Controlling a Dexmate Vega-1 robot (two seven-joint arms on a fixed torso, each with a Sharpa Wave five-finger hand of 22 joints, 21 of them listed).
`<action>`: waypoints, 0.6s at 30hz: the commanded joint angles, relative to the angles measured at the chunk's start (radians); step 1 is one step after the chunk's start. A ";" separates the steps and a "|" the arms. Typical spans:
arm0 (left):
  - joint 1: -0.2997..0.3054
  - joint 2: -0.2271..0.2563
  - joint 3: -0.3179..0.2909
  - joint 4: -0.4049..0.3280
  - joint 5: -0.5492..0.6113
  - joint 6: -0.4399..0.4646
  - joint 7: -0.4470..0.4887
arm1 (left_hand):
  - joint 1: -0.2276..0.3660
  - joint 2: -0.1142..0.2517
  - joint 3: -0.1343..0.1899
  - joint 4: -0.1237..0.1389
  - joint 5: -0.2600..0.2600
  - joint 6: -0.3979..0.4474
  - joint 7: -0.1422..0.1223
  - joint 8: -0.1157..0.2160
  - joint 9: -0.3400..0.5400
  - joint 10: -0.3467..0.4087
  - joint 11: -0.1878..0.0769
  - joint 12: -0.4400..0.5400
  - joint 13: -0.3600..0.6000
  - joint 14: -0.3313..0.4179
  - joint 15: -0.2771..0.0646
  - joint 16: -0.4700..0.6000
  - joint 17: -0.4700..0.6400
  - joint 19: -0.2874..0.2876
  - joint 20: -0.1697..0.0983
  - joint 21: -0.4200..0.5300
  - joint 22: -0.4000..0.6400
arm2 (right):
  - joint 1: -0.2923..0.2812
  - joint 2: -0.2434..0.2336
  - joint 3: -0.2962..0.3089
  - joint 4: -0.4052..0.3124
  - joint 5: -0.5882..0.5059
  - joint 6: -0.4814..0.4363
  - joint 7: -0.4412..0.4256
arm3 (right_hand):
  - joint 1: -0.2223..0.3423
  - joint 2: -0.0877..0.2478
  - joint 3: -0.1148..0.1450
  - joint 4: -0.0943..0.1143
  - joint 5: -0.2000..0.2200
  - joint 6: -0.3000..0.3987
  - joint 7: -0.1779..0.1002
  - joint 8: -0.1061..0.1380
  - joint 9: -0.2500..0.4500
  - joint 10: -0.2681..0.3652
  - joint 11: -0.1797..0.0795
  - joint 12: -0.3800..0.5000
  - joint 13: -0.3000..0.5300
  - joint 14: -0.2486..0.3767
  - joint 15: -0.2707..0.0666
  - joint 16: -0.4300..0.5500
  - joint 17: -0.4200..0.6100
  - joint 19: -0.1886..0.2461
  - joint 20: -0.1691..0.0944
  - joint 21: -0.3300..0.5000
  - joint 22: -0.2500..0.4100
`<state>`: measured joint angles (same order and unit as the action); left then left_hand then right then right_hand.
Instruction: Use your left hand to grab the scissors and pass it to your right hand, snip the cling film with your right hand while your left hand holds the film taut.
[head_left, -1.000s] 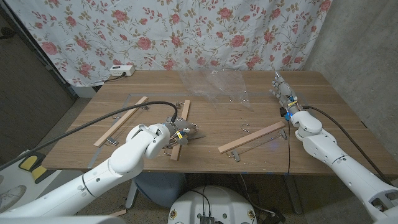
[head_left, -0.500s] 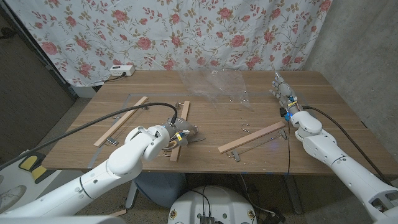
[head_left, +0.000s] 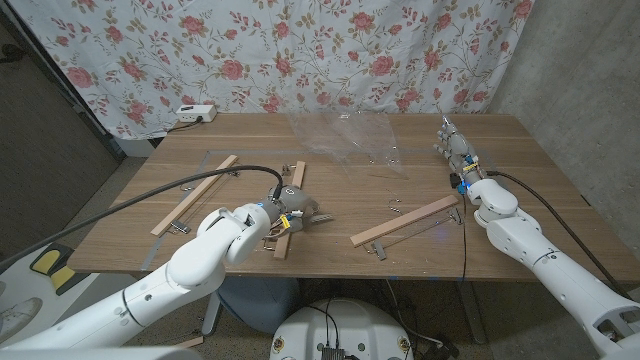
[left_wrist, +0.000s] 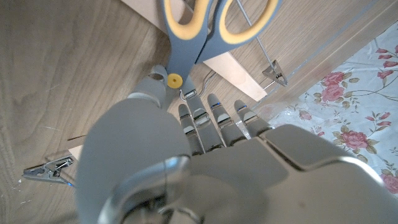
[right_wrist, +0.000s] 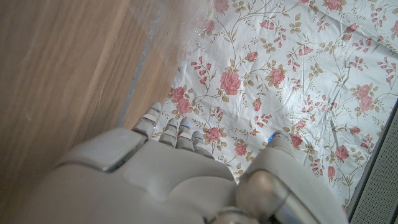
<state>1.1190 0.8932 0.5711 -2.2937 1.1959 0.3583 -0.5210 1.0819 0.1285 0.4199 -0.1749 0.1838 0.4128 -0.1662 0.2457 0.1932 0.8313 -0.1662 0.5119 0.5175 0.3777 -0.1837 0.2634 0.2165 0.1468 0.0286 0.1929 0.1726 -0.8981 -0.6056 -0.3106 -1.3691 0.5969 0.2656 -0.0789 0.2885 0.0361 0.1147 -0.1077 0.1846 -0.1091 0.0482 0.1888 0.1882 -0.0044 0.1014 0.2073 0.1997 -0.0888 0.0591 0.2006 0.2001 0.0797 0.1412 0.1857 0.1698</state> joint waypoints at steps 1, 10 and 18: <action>0.012 0.000 -0.022 -0.005 -0.040 0.012 0.028 | 0.014 0.003 -0.007 0.005 -0.005 0.002 0.008 -0.002 0.006 0.066 -0.058 -0.007 -0.004 0.024 -0.024 0.009 0.004 0.009 0.003 0.005 -0.001 | -0.009 -0.003 0.005 -0.009 0.002 0.001 -0.007 | 0.001 0.009 0.003 -0.005 -0.001 0.002 0.003 0.006 0.002 -0.006 0.003 -0.002 0.003 -0.007 -0.002 0.005 0.003 -0.003 0.000 0.004 0.002; 0.005 0.002 -0.047 -0.014 -0.140 0.036 0.013 | 0.017 0.029 -0.015 0.018 -0.005 -0.013 0.014 -0.019 0.007 0.052 -0.057 -0.010 -0.004 0.036 -0.028 0.025 0.021 0.009 0.013 0.004 0.000 | -0.007 -0.004 0.005 -0.006 0.003 0.000 -0.003 | 0.001 0.011 0.004 -0.005 -0.001 0.002 0.003 0.006 0.002 -0.006 0.003 -0.002 0.003 -0.007 -0.002 0.005 0.003 -0.002 0.001 0.004 0.001; 0.024 0.014 -0.049 -0.021 -0.098 0.081 0.092 | 0.021 0.032 -0.023 0.018 -0.005 -0.010 0.019 -0.023 0.008 0.050 -0.056 -0.003 0.003 0.035 -0.028 0.032 0.033 0.012 0.027 0.004 0.000 | 0.000 0.000 0.001 0.001 0.003 -0.002 0.001 | 0.001 0.012 0.004 -0.005 -0.001 0.002 0.003 0.006 0.002 -0.005 0.003 -0.002 0.003 -0.007 -0.002 0.005 0.003 -0.002 0.001 0.004 0.001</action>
<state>1.1268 0.8967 0.5339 -2.3059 1.0921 0.3938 -0.4970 1.0973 0.1456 0.3993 -0.1571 0.1807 0.4017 -0.1553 0.2245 0.1979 0.8310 -0.1665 0.4985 0.5084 0.3794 -0.1821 0.2886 0.2441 0.1572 0.0467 0.1929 0.1725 -0.9049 -0.6077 -0.3064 -1.3755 0.5990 0.2662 -0.0828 0.2884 0.0361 0.1147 -0.1076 0.1846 -0.1091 0.0482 0.1888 0.1882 -0.0044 0.1014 0.2073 0.1997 -0.0888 0.0591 0.2006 0.2002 0.0797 0.1412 0.1857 0.1697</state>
